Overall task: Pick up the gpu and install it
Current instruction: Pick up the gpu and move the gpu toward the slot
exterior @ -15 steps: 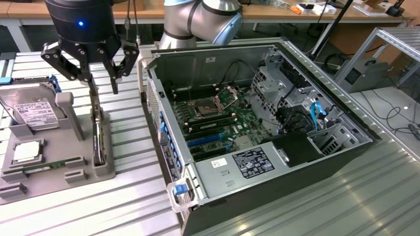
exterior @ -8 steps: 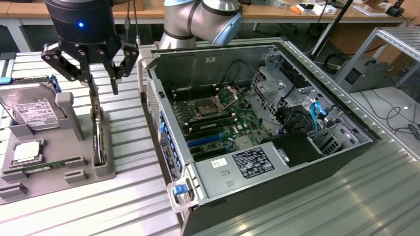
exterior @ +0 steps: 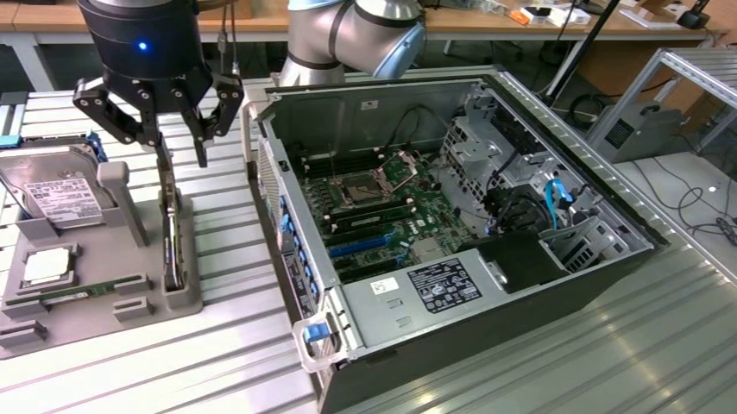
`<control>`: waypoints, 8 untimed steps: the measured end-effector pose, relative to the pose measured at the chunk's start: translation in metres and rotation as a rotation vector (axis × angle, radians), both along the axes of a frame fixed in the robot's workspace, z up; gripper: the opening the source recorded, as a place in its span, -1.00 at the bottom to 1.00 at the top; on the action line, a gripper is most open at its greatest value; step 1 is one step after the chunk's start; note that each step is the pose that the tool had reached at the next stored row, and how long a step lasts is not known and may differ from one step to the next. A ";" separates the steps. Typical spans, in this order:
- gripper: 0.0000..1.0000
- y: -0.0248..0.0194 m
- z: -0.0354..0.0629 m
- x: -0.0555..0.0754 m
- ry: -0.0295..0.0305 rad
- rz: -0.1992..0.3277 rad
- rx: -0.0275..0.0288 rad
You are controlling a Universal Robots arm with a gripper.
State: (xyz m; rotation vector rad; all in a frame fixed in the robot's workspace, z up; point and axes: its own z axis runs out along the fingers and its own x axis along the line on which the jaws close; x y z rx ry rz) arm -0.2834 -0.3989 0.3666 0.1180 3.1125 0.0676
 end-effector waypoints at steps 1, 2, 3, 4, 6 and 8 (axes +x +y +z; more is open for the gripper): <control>-0.16 0.0000 -0.0003 0.000 -0.0001 0.000 0.0000; -0.16 0.0000 -0.0005 0.000 -0.0001 0.000 0.0000; -0.16 0.0000 -0.0006 0.000 0.0000 0.000 0.0000; -0.16 0.0000 -0.0008 0.000 0.0000 0.000 0.0000; -0.16 0.0000 -0.0012 0.000 0.0000 0.000 0.0000; -0.16 0.0000 -0.0015 0.000 -0.0001 0.000 0.0000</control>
